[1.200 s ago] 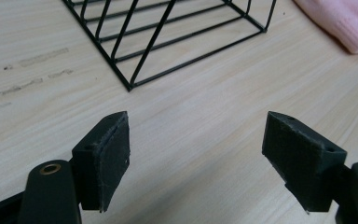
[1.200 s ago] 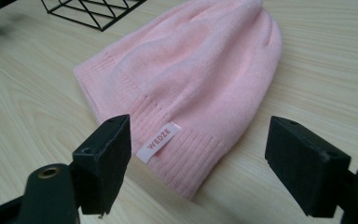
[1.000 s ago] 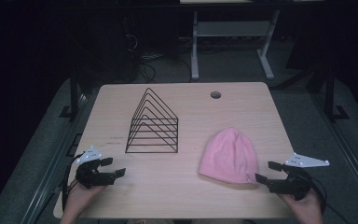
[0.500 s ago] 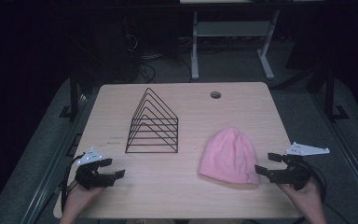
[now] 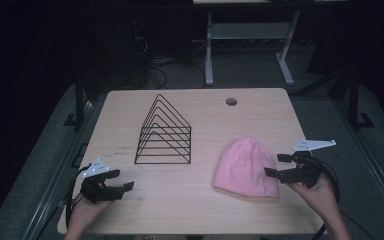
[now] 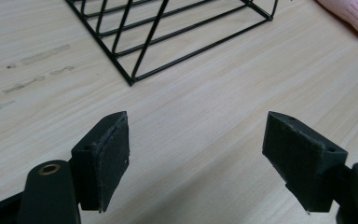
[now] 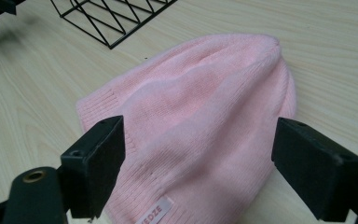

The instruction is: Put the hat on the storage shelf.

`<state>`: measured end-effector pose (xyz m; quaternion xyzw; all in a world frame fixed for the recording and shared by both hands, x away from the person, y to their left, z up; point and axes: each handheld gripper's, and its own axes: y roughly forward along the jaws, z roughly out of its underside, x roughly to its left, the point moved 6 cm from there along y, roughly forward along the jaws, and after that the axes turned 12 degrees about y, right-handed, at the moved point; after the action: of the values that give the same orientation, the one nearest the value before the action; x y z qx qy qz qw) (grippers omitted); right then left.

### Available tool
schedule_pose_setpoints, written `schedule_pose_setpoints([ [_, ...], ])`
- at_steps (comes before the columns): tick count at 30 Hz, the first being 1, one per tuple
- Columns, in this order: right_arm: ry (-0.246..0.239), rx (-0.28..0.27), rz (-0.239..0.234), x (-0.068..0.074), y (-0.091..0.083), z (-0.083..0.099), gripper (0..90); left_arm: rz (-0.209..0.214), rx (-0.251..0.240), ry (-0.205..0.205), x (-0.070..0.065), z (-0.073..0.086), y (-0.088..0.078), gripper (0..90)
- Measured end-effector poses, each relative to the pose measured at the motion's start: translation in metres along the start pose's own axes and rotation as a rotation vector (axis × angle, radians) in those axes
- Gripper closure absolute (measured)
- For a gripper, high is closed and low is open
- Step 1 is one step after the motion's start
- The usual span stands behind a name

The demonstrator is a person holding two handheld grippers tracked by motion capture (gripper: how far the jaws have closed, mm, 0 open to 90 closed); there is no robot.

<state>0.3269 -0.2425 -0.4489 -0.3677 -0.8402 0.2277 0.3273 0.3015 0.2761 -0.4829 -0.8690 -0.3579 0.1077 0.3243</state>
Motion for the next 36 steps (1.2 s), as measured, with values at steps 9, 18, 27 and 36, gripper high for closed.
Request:
schedule_pose_setpoints([
  [9, -0.012, 0.072, 0.022, -0.010, 0.015, -0.030, 16.8, -0.005, -0.010, -0.004, 0.002, -0.001, -0.002, 22.4],
  [18, -0.007, 0.097, 0.036, -0.022, 0.033, -0.056, 16.8, -0.015, -0.009, -0.009, 0.005, 0.001, -0.004, 22.0],
  [27, 0.011, 0.145, 0.028, -0.032, 0.058, -0.068, 19.4, -0.015, -0.006, -0.009, 0.005, 0.002, -0.004, 22.0],
  [36, 0.033, 0.178, 0.040, -0.039, 0.077, -0.075, 22.3, -0.011, -0.004, -0.009, 0.004, 0.002, -0.004, 22.0],
])
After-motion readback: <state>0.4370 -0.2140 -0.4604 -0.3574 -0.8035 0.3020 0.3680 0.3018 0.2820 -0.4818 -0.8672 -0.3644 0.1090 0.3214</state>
